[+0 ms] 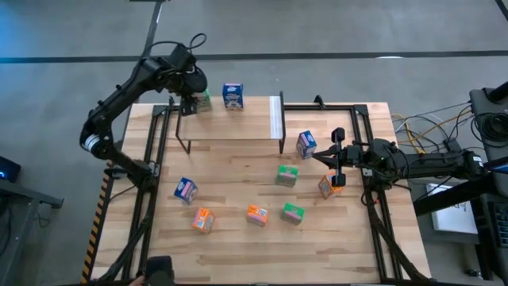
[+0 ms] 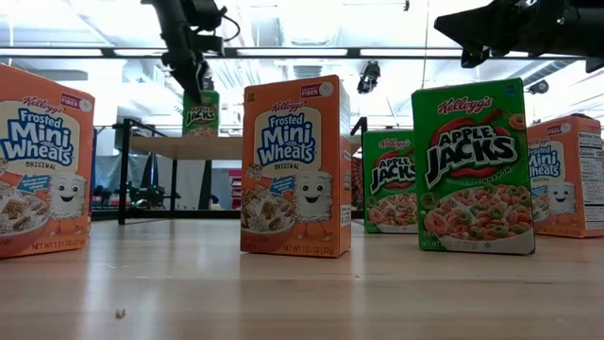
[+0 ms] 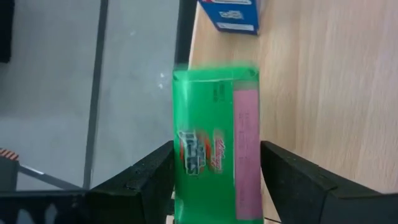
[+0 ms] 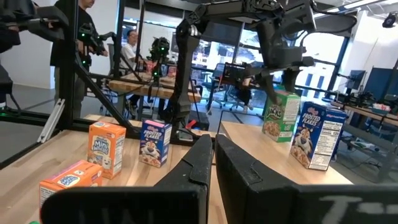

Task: Stack cereal on shelf
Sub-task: Put the top left green cereal box on the shelf

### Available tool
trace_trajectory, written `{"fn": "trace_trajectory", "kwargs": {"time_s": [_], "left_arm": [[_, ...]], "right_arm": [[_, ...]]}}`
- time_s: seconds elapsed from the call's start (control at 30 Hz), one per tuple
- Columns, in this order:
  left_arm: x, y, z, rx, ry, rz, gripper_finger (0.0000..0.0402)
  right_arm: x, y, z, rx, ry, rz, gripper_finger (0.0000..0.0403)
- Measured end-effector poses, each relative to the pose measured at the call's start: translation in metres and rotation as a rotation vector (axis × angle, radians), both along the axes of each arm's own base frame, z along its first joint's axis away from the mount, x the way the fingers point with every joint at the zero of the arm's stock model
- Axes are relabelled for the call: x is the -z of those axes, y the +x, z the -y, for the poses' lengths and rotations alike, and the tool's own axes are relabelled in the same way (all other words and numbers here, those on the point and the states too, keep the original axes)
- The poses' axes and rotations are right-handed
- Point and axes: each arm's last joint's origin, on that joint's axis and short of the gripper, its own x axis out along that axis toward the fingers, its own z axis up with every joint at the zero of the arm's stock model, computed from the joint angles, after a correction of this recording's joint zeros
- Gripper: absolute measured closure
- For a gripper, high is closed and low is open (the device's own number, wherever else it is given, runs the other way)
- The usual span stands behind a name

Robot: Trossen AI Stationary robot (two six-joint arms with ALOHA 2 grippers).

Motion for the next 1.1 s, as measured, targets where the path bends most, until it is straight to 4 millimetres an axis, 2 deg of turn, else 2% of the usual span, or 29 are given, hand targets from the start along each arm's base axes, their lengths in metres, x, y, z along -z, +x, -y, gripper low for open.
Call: {"fn": "trace_trajectory", "kwargs": {"time_s": [0.33,0.53,0.87,1.1], "left_arm": [[-0.014,-0.004,0.017,-0.015,0.024,0.06,0.0192],[-0.025,-0.005,0.036,-0.018,0.033,0.123,0.0192],[-0.046,-0.001,0.087,-0.022,-0.025,0.302,0.0192],[-0.047,0.017,0.131,0.023,-0.167,0.457,0.0192]], "right_arm": [[0.0,0.0,0.0,-0.001,0.005,0.0,0.039],[0.0,0.0,0.0,-0.001,0.005,0.001,0.039],[0.0,0.0,0.0,-0.002,0.014,0.001,0.039],[0.0,0.0,0.0,-0.004,0.026,0.002,0.039]]}}
